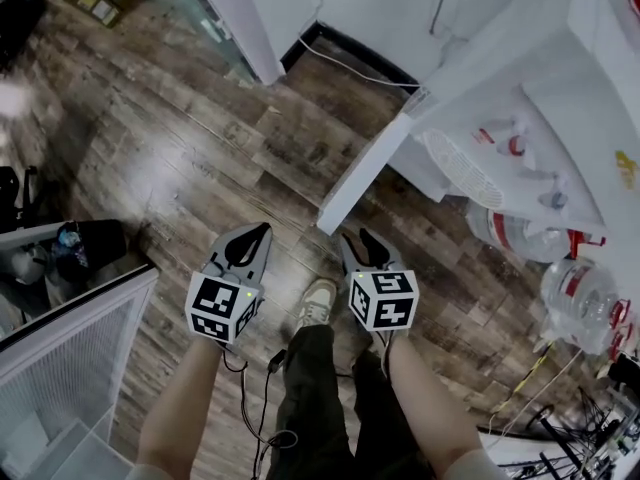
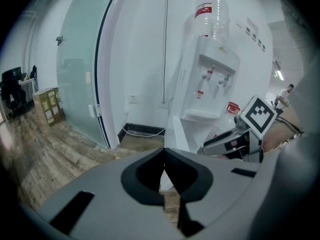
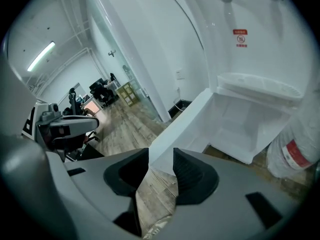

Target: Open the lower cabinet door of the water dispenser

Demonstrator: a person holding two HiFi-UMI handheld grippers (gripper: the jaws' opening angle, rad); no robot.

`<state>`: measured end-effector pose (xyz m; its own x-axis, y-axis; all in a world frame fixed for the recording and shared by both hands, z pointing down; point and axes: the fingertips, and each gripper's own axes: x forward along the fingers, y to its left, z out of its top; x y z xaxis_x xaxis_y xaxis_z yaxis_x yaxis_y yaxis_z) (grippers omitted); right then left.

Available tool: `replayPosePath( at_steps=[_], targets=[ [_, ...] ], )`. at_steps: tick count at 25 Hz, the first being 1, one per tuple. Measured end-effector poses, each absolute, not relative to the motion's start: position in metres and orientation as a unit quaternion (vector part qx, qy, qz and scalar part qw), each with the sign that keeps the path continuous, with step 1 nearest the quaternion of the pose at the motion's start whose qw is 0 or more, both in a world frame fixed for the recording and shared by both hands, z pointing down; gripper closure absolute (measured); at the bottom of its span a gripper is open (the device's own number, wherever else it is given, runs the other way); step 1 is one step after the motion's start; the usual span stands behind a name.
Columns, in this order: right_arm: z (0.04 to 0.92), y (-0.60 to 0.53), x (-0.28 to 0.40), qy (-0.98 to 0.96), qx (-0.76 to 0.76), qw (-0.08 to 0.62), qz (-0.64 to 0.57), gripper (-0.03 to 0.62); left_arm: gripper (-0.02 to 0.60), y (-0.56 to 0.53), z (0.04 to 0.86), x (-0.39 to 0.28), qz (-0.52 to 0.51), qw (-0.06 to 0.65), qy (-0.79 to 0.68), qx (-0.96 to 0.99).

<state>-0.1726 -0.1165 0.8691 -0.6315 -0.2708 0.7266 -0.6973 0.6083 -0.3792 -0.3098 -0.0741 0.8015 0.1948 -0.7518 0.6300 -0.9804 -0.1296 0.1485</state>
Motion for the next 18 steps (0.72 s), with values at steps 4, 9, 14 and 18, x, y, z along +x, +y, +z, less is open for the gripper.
replayPosePath(
  at_steps=[4, 9, 14, 18],
  targets=[
    [0.827, -0.132, -0.151, -0.841, 0.312, 0.296, 0.327, 0.491, 0.575, -0.086, 0.767, -0.297, 0.208, 0.259, -0.595, 0.732],
    [0.759, -0.151, -0.121, -0.848, 0.342, 0.266, 0.305, 0.531, 0.575, -0.104, 0.71, -0.282, 0.209, 0.234, -0.586, 0.747],
    [0.677, -0.163, -0.09, -0.856, 0.363, 0.233, 0.286, 0.545, 0.575, -0.122, 0.645, -0.259, 0.204, 0.217, -0.576, 0.762],
    [0.606, -0.163, -0.069, -0.862, 0.363, 0.236, 0.263, 0.566, 0.575, -0.139, 0.593, -0.235, 0.199, 0.199, -0.555, 0.783]
  ],
)
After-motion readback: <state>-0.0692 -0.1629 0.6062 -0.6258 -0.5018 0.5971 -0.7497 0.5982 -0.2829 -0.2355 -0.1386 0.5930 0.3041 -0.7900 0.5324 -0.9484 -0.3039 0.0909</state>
